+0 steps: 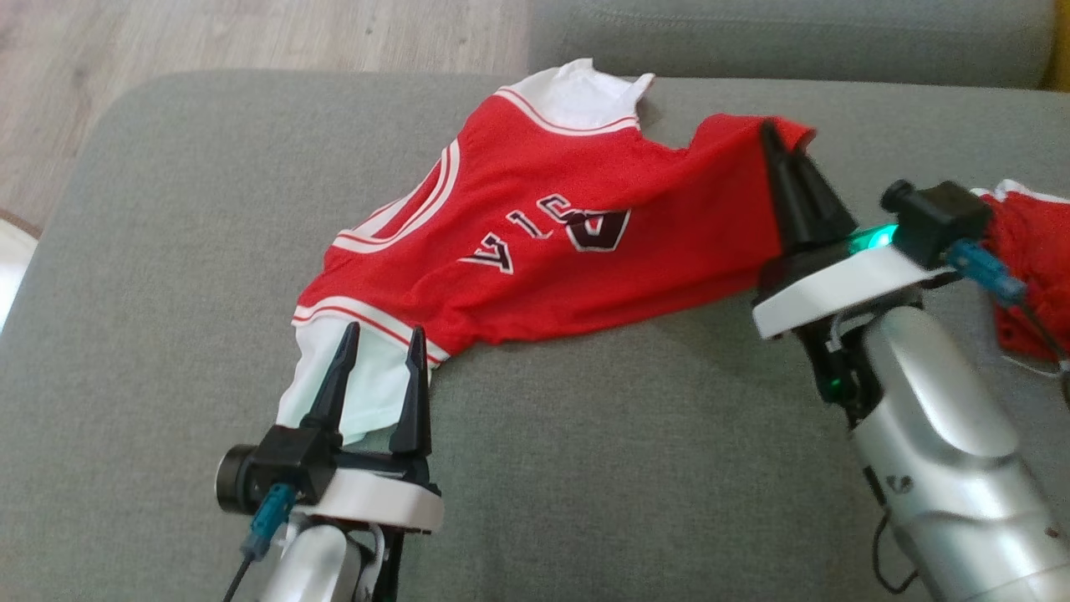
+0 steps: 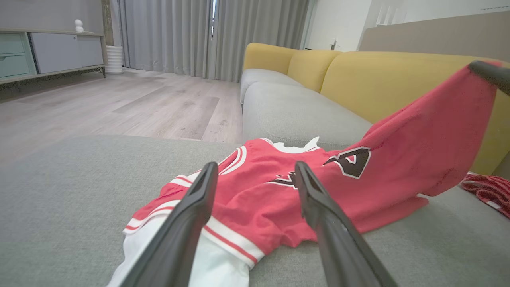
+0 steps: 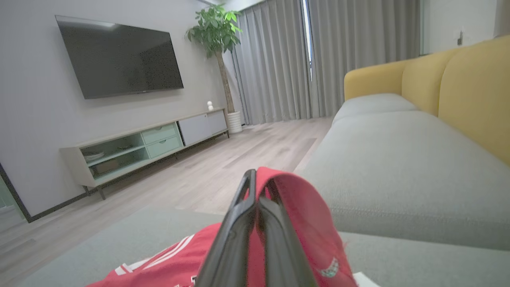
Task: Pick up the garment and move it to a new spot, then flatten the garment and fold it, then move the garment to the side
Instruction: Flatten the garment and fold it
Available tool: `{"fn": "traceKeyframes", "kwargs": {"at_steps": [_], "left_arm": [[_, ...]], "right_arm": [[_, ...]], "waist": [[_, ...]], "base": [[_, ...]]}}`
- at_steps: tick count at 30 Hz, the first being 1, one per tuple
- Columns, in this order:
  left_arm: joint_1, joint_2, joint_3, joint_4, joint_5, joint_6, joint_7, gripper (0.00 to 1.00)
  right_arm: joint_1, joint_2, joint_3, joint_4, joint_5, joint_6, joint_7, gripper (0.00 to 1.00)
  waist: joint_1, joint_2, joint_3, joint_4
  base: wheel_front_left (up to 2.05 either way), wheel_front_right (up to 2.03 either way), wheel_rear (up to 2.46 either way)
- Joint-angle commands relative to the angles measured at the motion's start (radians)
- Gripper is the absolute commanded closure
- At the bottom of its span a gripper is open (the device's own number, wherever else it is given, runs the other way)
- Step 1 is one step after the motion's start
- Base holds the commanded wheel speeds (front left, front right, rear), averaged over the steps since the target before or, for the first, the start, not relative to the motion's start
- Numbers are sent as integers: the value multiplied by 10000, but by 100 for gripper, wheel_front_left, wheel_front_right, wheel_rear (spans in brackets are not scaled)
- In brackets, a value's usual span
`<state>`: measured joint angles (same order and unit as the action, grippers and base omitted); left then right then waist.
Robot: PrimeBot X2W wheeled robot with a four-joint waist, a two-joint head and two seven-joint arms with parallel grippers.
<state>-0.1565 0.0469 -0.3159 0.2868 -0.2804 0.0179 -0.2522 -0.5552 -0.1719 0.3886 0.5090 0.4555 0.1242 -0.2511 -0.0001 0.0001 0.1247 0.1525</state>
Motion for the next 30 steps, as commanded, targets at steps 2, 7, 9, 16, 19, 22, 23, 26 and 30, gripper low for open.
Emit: {"fn": "traceKeyframes", "kwargs": {"at_steps": [2, 7, 9, 16, 19, 22, 23, 26, 30], "left_arm": [[-194, 34, 397, -380, 54, 12, -95, 0], [-158, 34, 378, -505, 15, 10, -95, 0], [-203, 34, 352, -572, -23, 16, -95, 0], [-517, 34, 40, -628, -200, 10, -95, 0], [-666, 34, -54, -611, -244, 10, -95, 0], [-843, 34, -198, -607, -291, 3, -95, 0], [-897, 34, -240, -611, -321, 13, -95, 0], [-1032, 34, -372, -631, -421, 43, -95, 0], [-1166, 34, -526, -662, -521, 97, -95, 0]], "right_arm": [[-117, -56, -158, -698, -185, 65, -87, 100], [-179, -343, -1197, -1694, -739, 65, 523, 100], [-308, -501, -1675, -1980, -1016, 65, 974, 100], [-1074, -1270, -2377, -1919, -1858, 65, 2513, 100], [-1577, -1633, -2267, -1441, -1938, 65, 2734, 100], [-2174, -2022, -2088, -724, -2055, 65, 2791, 100], [-2375, -2124, -2006, -434, -2082, 65, 2788, 100], [-3008, -2404, -1705, 545, -2270, 65, 2702, 100], [-3810, -2638, -1354, 2050, -2720, 65, 2527, 53]], "waist": [[1, -1, -157, -119], [1, -1, -189, 31], [1, -1, -74, 138], [1, -1, 594, 786], [1, -1, 882, 1049], [1, -1, 1137, 1350], [1, -1, 1212, 1443], [1, -1, 1414, 1683], [1, -1, 1647, 1889]], "base": [[0, 0, 0], [0, 0, 0], [0, 0, 0], [0, 0, 0], [0, 0, 0], [0, 0, 0], [0, 0, 0], [0, 0, 0], [0, 0, 0]]}}
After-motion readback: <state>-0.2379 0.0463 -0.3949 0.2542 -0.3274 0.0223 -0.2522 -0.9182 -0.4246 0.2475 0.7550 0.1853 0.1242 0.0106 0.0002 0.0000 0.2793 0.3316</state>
